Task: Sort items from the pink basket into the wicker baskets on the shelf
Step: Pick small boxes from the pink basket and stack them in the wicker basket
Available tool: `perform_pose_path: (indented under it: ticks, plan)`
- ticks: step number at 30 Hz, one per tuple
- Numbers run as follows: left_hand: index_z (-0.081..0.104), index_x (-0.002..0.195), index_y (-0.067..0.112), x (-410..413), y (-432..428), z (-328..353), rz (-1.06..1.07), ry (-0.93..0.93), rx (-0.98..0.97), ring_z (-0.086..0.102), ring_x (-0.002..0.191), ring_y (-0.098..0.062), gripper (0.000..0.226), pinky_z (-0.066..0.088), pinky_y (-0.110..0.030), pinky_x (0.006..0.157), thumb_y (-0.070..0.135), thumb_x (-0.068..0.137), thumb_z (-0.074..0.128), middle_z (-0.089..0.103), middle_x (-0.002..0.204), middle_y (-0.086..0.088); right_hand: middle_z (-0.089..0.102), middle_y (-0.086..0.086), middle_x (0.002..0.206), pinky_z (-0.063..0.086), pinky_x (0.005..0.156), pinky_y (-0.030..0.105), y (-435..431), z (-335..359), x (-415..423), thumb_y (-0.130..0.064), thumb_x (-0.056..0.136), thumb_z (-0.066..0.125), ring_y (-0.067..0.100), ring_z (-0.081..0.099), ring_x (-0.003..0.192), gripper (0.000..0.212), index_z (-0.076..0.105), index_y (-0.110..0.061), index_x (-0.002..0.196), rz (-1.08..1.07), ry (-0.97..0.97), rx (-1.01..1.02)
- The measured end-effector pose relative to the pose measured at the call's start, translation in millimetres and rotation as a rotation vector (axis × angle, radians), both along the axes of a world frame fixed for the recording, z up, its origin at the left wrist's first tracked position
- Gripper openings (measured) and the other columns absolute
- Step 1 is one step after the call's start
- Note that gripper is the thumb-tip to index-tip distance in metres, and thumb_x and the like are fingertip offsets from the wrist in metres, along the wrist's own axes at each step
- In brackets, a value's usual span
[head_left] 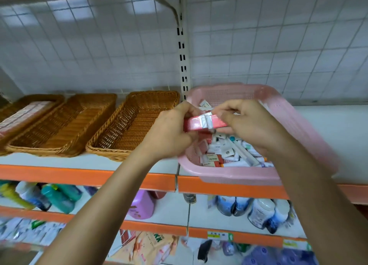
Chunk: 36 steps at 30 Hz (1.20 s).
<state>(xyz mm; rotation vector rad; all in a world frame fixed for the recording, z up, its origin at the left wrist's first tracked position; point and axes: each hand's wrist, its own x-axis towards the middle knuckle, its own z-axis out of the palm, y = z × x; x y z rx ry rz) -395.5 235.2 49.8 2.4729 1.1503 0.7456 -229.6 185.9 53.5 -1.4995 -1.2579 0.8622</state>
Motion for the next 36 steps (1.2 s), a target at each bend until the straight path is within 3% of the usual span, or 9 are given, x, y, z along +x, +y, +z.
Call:
perform_pose_path:
  ticks: [3, 7, 11, 19, 23, 25, 29, 33, 36]
  plan:
    - [0.057, 0.107, 0.021, -26.3, 2.5, -1.7, -0.011, -0.007, 0.037, 0.049, 0.075, -0.005, 0.031, 0.033, -0.006, 0.063, 0.013, 0.079, 0.066, 0.058, 0.086, 0.016, 0.065, 0.011, 0.097, 0.058, 0.073, 0.022, 4.6, 5.2, -27.8, -0.005, 0.094, 0.053, 0.017, 0.067, 0.082, 0.017, 0.068, -0.010, 0.087, 0.031, 0.124, 0.069]
    - [0.058, 0.109, 0.019, -70.6, 5.6, -1.1, -0.004, -0.015, 0.104, 0.046, 0.071, -0.008, 0.029, 0.031, -0.018, 0.065, 0.025, 0.082, 0.067, 0.060, 0.088, 0.009, 0.066, 0.005, 0.085, 0.057, 0.074, 0.020, 10.8, 10.3, -71.6, 0.000, 0.090, 0.057, 0.015, 0.066, 0.081, 0.024, 0.066, -0.018, 0.078, 0.102, 0.131, 0.129]
    - [0.060, 0.112, 0.019, -124.0, 5.7, -0.8, 0.017, 0.003, 0.098, 0.048, 0.071, -0.005, 0.029, 0.034, -0.018, 0.066, 0.023, 0.084, 0.068, 0.059, 0.087, 0.013, 0.064, 0.003, 0.089, 0.050, 0.079, 0.017, 15.7, 8.0, -124.9, 0.011, 0.078, 0.064, 0.010, 0.061, 0.084, 0.033, 0.062, -0.021, 0.085, 0.189, 0.158, 0.177]
    - [0.056, 0.105, 0.014, -224.0, 6.5, -6.1, 0.135, 0.007, 0.028, 0.046, 0.068, -0.014, 0.023, 0.027, -0.021, 0.058, 0.013, 0.083, 0.062, 0.056, 0.076, 0.004, 0.064, 0.004, 0.090, 0.053, 0.071, 0.019, 32.3, -9.6, -230.9, 0.032, 0.071, 0.049, 0.011, 0.064, 0.085, 0.057, 0.059, -0.017, 0.096, 0.313, 0.379, 0.237]
    - [0.057, 0.112, 0.017, -264.7, 8.6, -10.7, 0.148, -0.013, 0.029, 0.048, 0.062, -0.003, 0.032, 0.034, -0.007, 0.056, 0.028, 0.084, 0.067, 0.052, 0.071, 0.015, 0.066, 0.004, 0.095, 0.053, 0.072, 0.023, 43.6, -20.0, -277.9, 0.024, 0.064, 0.055, 0.014, 0.064, 0.090, 0.055, 0.059, -0.018, 0.099, 0.352, 0.495, 0.239]
    - [0.058, 0.116, 0.019, -283.0, 12.3, -13.0, 0.161, -0.010, 0.043, 0.054, 0.070, -0.007, 0.038, 0.037, -0.012, 0.058, 0.039, 0.085, 0.066, 0.061, 0.080, 0.011, 0.065, 0.008, 0.100, 0.054, 0.072, 0.022, 48.8, -22.7, -298.0, 0.028, 0.066, 0.053, 0.016, 0.064, 0.095, 0.056, 0.058, -0.017, 0.100, 0.366, 0.510, 0.225]
    - [0.060, 0.119, 0.023, -315.5, 28.3, -20.8, 0.219, 0.023, 0.088, 0.062, 0.086, -0.018, 0.039, 0.048, -0.034, 0.070, 0.042, 0.086, 0.064, 0.070, 0.096, 0.003, 0.065, 0.004, 0.107, 0.056, 0.073, 0.022, 62.8, -22.8, -330.7, 0.030, 0.073, 0.049, 0.014, 0.062, 0.105, 0.057, 0.059, -0.019, 0.101, 0.368, 0.359, 0.184]
    - [0.059, 0.120, 0.027, -342.0, 48.9, -24.1, 0.295, 0.081, 0.149, 0.062, 0.088, -0.019, 0.040, 0.050, -0.036, 0.071, 0.044, 0.085, 0.064, 0.070, 0.098, 0.003, 0.063, -0.003, 0.111, 0.056, 0.073, 0.021, 89.0, -22.2, -359.3, 0.022, 0.076, 0.053, 0.012, 0.060, 0.107, 0.056, 0.059, -0.022, 0.109, 0.398, 0.099, 0.162]
    - [0.061, 0.116, 0.026, -362.0, 71.6, -24.5, 0.345, 0.123, 0.218, 0.063, 0.084, -0.022, 0.037, 0.049, -0.036, 0.066, 0.045, 0.084, 0.064, 0.070, 0.094, 0.001, 0.060, -0.002, 0.123, 0.049, 0.090, 0.028, 113.4, -20.8, -377.0, 0.005, 0.077, 0.063, 0.015, 0.055, 0.115, 0.054, 0.058, -0.022, 0.124, 0.340, -0.339, 0.250]
